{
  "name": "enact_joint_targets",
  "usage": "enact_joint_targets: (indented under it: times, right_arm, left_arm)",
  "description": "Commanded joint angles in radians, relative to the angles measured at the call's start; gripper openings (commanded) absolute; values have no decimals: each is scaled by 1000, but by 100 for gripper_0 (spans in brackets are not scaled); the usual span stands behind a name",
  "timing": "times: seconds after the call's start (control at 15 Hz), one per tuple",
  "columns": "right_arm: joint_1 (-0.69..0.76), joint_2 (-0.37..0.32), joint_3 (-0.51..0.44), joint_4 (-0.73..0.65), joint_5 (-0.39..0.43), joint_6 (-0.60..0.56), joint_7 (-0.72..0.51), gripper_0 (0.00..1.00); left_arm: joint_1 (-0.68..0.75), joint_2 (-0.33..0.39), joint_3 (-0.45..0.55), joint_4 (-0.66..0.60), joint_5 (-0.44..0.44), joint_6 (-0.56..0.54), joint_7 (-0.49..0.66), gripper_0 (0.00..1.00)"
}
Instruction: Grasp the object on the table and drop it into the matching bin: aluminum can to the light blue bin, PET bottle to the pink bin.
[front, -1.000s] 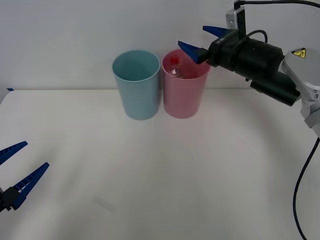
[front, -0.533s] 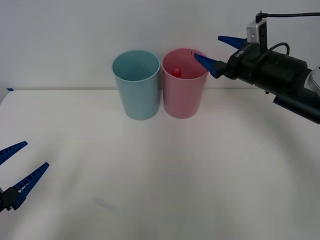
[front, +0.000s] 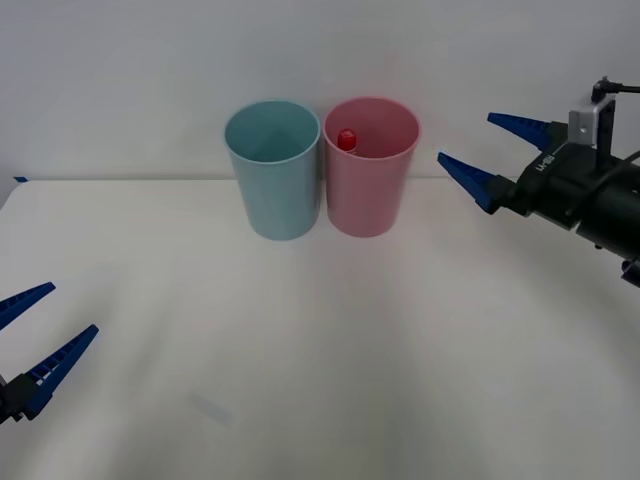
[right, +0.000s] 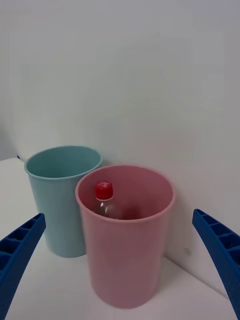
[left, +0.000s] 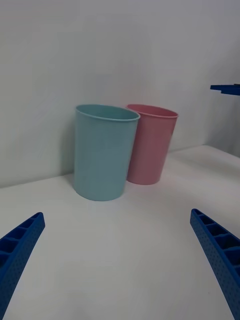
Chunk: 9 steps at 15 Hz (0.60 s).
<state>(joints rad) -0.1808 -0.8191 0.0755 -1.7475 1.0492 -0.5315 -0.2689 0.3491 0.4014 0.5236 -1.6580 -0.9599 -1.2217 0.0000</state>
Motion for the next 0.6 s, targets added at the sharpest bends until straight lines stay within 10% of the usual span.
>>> enact_joint_targets:
  times: [0.07,0.6]
  right_arm:
    - [150,0,-91,-106,0,-33,8,100]
    - [491,117,-376,-261,-14,-234,80,100]
  left_arm:
    - [0,0,0,0,0,0,0,100]
    - [0,0,0,0,0,0,0,100]
